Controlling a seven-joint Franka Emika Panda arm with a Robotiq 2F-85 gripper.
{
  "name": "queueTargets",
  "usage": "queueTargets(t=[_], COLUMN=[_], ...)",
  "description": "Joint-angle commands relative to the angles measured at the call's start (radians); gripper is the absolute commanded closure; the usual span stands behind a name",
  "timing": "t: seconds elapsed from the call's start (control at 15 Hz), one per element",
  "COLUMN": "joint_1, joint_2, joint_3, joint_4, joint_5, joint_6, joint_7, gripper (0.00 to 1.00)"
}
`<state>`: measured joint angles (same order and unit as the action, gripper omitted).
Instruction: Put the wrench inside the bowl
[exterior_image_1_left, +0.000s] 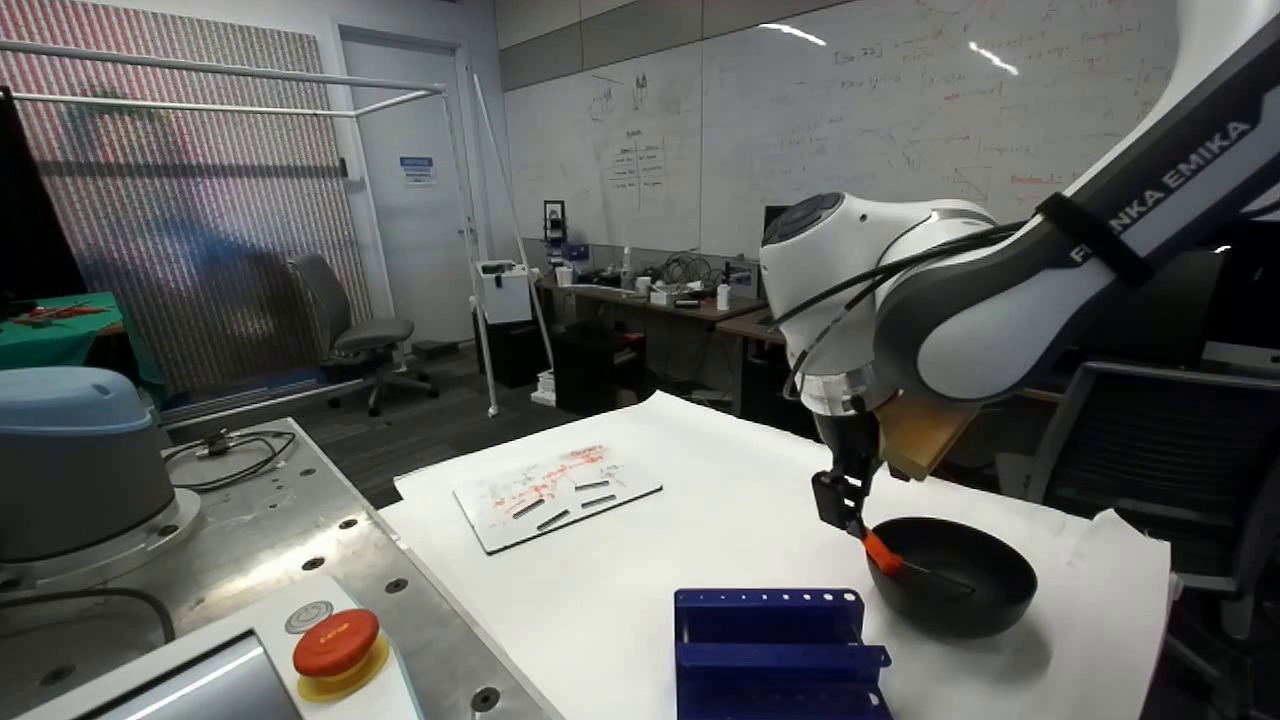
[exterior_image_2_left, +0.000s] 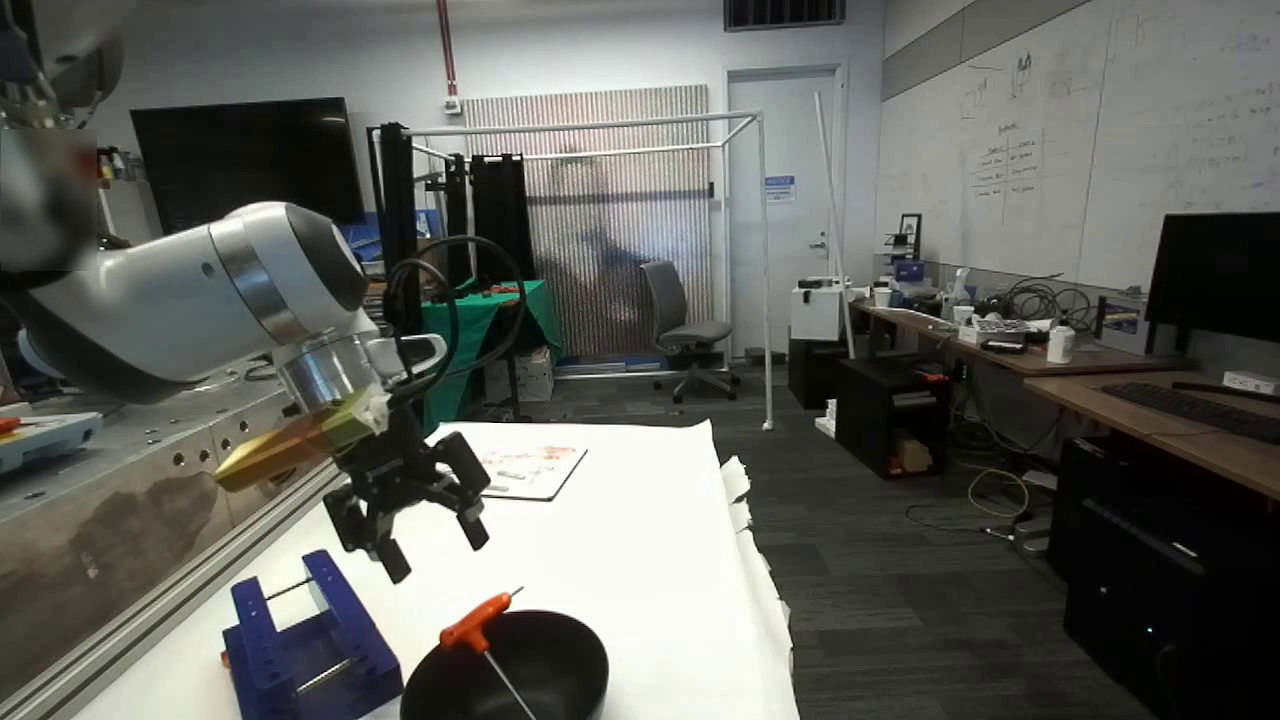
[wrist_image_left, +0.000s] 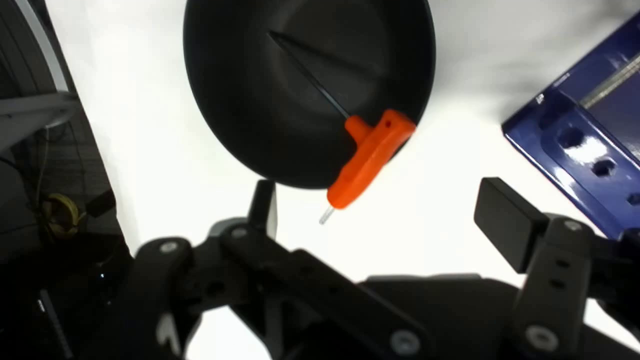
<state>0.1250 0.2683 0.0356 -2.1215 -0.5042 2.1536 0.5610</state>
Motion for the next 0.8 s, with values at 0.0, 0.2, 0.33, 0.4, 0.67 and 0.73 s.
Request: queueTargets(t=[0.0, 0.2, 0.33, 0.4, 0.67, 0.73], joint_1=[-0.006, -0.015, -0.021, -0.021, -0.017, -0.017], joint_2=[-0.169, -0.264, -0.308, -0.320, -0.267, -0.260], joint_3=[0.006, 0.018, 0.026, 0.028, 0.027, 0.026], joint_4=[-0.113, -0.179, -0.217, -0.229, -0.180, -0.179], joint_5=[0.060, 0.145, 0.268, 0.353, 0.273, 0.273], joint_6=[0.145, 0.259, 0.323, 0.331, 0.276, 0.276], joint_7=[-0.086, -0.186, -0.302, -0.387, -0.292, -0.292], gripper=[0.00, 0.00, 0.00, 0.00, 0.00, 0.00])
